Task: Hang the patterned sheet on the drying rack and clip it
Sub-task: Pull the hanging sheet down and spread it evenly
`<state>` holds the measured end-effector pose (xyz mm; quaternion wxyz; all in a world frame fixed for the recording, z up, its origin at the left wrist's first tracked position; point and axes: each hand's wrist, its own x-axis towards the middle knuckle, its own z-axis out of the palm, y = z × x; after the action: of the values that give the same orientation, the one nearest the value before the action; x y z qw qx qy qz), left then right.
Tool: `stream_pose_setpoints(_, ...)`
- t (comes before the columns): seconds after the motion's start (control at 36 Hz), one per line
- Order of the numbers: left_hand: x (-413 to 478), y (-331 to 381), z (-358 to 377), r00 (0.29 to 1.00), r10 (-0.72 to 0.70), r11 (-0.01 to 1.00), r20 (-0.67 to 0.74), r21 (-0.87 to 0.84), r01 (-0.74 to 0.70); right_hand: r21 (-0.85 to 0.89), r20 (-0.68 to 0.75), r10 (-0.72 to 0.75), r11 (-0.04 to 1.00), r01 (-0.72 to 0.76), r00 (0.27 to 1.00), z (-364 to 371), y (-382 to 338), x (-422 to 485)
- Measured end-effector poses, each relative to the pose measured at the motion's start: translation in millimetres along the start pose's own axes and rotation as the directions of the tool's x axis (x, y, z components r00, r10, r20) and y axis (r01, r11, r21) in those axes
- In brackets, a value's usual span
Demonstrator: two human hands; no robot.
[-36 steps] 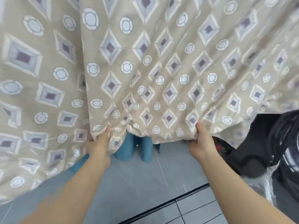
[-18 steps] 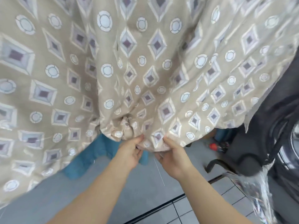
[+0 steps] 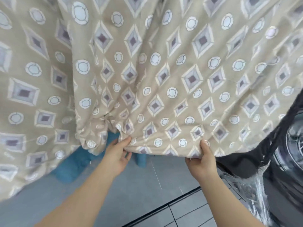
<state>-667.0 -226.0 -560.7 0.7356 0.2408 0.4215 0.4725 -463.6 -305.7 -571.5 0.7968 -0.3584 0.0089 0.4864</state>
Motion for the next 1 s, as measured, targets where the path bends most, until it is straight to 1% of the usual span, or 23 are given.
stream_pose_setpoints(0.08,1.8,-2.5,-5.1,0.998,-0.029,1.000,0.055,0.002,0.029,0.002,-0.022,-0.022,1.000,0.022,1.000,-6.1,-9.6,2.9)
stream_pose_setpoints(0.17,2.9,-3.7,-6.2,0.996,-0.063,0.996,0.069,0.060,0.059,-0.071,-0.093,-0.045,0.997,0.038,0.995,-16.1,-11.3,7.3)
stream_pose_setpoints(0.22,6.4,-7.3,-6.4,0.999,-0.009,0.987,0.045,0.163,0.002,-0.121,-0.115,-0.063,0.991,0.049,0.991,-21.6,-10.9,8.2)
stream_pose_setpoints(0.28,9.3,-11.0,-4.5,0.996,0.086,0.950,0.002,0.300,-0.083,-0.167,-0.122,-0.078,0.984,0.057,0.989,-25.2,-9.9,7.3)
stream_pose_setpoints(0.31,10.6,-14.0,-3.0,0.992,0.126,0.935,-0.022,0.337,-0.112,-0.182,-0.128,-0.087,0.981,0.062,0.988,-27.4,-8.9,8.3)
stream_pose_setpoints(0.36,11.9,-21.7,0.8,0.986,0.152,0.927,-0.061,0.355,-0.121,-0.200,-0.138,-0.087,0.978,0.058,0.987,-33.3,-7.8,10.7)
stream_pose_setpoints(0.42,11.8,-29.5,6.2,0.994,0.097,0.943,-0.045,0.324,-0.077,-0.199,-0.112,-0.042,0.980,0.019,0.993,-36.0,-7.9,10.7)
stream_pose_setpoints(0.53,7.4,-32.3,9.4,0.993,-0.111,0.984,0.051,0.144,0.102,-0.155,-0.017,0.066,0.986,-0.068,0.998,-32.1,-3.9,4.5)
stream_pose_setpoints(0.58,5.2,-29.2,4.9,0.984,-0.154,0.982,0.087,0.126,0.142,-0.203,0.023,0.120,0.973,-0.113,0.993,-29.1,1.8,1.7)
stream_pose_setpoints(0.64,5.5,-27.8,-2.5,0.978,-0.183,0.973,0.103,0.159,0.165,-0.308,0.044,0.190,0.936,-0.168,0.981,-25.1,9.9,-0.9)
stream_pose_setpoints(0.67,5.6,-27.7,-6.7,0.976,-0.198,0.963,0.091,0.202,0.177,-0.348,0.050,0.226,0.917,-0.195,0.973,-23.5,14.2,-1.6)
stream_pose_setpoints(0.75,4.5,-31.3,-19.6,0.967,-0.256,0.892,-0.013,0.382,0.241,-0.397,0.081,0.302,0.884,-0.247,0.950,-17.6,27.0,-4.9)
stream_pose_setpoints(0.81,2.6,-33.7,-28.6,0.957,-0.282,0.859,-0.072,0.426,0.286,-0.420,0.115,0.352,0.865,-0.275,0.929,-11.2,37.2,-7.5)
stream_pose_setpoints(0.83,1.1,-33.8,-33.1,0.954,-0.286,0.859,-0.088,0.418,0.296,-0.427,0.131,0.372,0.858,-0.286,0.919,-6.8,43.0,-9.1)
stream_pose_setpoints(0.89,-2.1,-31.5,-40.8,0.962,-0.252,0.895,-0.101,0.355,0.272,-0.434,0.153,0.400,0.849,-0.302,0.904,2.9,56.6,-11.6)
stream_pose_setpoints(1.0,-14.1,-17.6,-50.2,0.993,-0.086,0.987,-0.083,0.126,0.096,-0.408,0.128,0.388,0.859,-0.308,0.913,23.3,82.6,-11.5)
